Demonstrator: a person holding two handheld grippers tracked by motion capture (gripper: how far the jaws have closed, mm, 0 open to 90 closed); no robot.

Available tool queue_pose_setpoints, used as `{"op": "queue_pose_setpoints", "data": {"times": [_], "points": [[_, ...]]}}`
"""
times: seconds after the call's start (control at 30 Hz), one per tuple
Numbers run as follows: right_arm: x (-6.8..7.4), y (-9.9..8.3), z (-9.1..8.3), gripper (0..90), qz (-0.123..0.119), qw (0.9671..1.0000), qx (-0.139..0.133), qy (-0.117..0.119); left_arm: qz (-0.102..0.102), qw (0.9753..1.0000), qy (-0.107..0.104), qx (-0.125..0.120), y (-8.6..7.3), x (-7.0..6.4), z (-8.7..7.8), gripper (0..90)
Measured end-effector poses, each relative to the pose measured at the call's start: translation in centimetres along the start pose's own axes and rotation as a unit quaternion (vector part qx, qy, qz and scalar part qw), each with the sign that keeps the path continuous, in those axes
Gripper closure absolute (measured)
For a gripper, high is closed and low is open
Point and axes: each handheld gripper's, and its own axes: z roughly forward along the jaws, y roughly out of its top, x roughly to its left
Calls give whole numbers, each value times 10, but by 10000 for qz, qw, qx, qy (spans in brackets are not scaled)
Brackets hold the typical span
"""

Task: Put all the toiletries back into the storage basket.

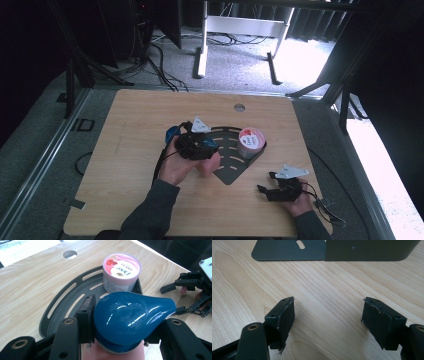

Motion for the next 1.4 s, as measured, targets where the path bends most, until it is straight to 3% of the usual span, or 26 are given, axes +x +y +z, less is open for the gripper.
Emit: {"op": "queue_pose_setpoints", "data": {"times": [0.47,1.4], "points": [[0,0,0,259,-4,10000,-1,2,29,10000,-27,3,6,-3,11,526],[0,0,0,258,-13,10000,0,6,-112,9999,10,-39,12,-2,28,526]]}}
